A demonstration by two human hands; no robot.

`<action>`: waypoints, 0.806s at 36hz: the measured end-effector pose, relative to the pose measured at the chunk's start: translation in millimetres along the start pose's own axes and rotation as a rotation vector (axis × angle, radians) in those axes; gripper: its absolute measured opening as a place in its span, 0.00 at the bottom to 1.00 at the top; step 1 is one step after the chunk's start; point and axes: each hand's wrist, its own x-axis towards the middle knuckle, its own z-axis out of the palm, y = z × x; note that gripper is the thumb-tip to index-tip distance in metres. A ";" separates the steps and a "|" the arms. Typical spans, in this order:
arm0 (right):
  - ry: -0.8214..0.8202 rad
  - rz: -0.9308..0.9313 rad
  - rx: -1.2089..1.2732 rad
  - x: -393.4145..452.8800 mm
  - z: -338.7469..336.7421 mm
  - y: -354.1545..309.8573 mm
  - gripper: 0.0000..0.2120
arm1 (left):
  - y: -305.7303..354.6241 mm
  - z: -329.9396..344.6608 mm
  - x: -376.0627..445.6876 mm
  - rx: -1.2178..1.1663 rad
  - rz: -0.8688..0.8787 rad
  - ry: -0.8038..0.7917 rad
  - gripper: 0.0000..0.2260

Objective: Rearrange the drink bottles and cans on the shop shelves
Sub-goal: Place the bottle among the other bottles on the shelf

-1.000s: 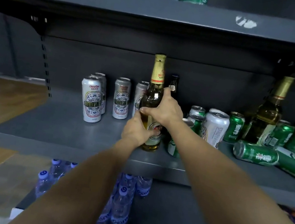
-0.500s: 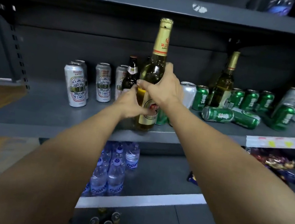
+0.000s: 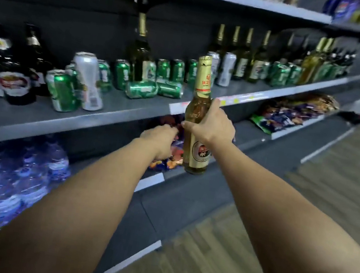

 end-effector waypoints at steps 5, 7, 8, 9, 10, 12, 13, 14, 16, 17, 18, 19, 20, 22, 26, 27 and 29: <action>0.056 0.140 -0.069 -10.9 -39.0 83.9 0.32 | 86.7 25.8 26.8 0.079 0.160 0.000 0.22; 0.077 0.199 -0.081 -14.5 -52.7 113.4 0.33 | 119.4 33.5 37.7 0.118 0.220 -0.014 0.21; 0.085 0.227 -0.089 -16.4 -59.7 127.4 0.33 | 135.6 37.2 43.8 0.135 0.249 -0.018 0.21; 0.090 0.248 -0.097 -17.8 -64.2 137.8 0.33 | 146.8 40.3 48.7 0.147 0.268 -0.018 0.22; 0.095 0.273 -0.109 -18.9 -70.2 150.7 0.33 | 160.7 43.2 55.2 0.152 0.287 -0.018 0.24; 0.106 0.324 -0.124 -19.3 -81.2 176.1 0.33 | 186.5 49.3 69.6 0.146 0.336 -0.025 0.26; 0.115 0.349 -0.128 -18.4 -86.1 189.0 0.34 | 199.5 52.4 77.3 0.141 0.369 -0.029 0.26; 0.124 0.373 -0.134 -16.9 -90.8 201.5 0.34 | 211.8 54.6 85.0 0.138 0.399 -0.030 0.26; 0.141 0.415 -0.145 -11.3 -98.1 225.6 0.34 | 235.1 57.8 100.9 0.135 0.443 -0.031 0.26; 0.151 0.434 -0.148 -7.2 -101.4 237.2 0.34 | 245.7 59.9 110.9 0.132 0.461 -0.029 0.26; 0.161 0.453 -0.151 -2.4 -104.7 248.2 0.35 | 255.7 61.8 121.0 0.126 0.478 -0.028 0.26; 0.170 0.470 -0.157 3.4 -107.9 259.1 0.35 | 265.4 63.9 131.7 0.120 0.492 -0.026 0.26; 0.176 0.488 -0.166 10.1 -111.0 269.8 0.36 | 274.8 66.0 143.2 0.114 0.505 -0.025 0.26; 0.185 0.512 -0.186 25.5 -116.4 290.2 0.36 | 292.4 69.7 167.1 0.107 0.524 -0.030 0.26; 0.199 0.544 -0.217 65.4 -126.5 327.7 0.34 | 326.2 72.0 219.5 0.088 0.557 -0.038 0.27; 0.200 0.550 -0.223 76.5 -129.2 336.5 0.34 | 333.8 71.4 234.2 0.087 0.564 -0.039 0.26; 0.199 0.556 -0.238 100.0 -134.7 353.5 0.33 | 348.2 68.6 264.7 0.078 0.570 -0.035 0.25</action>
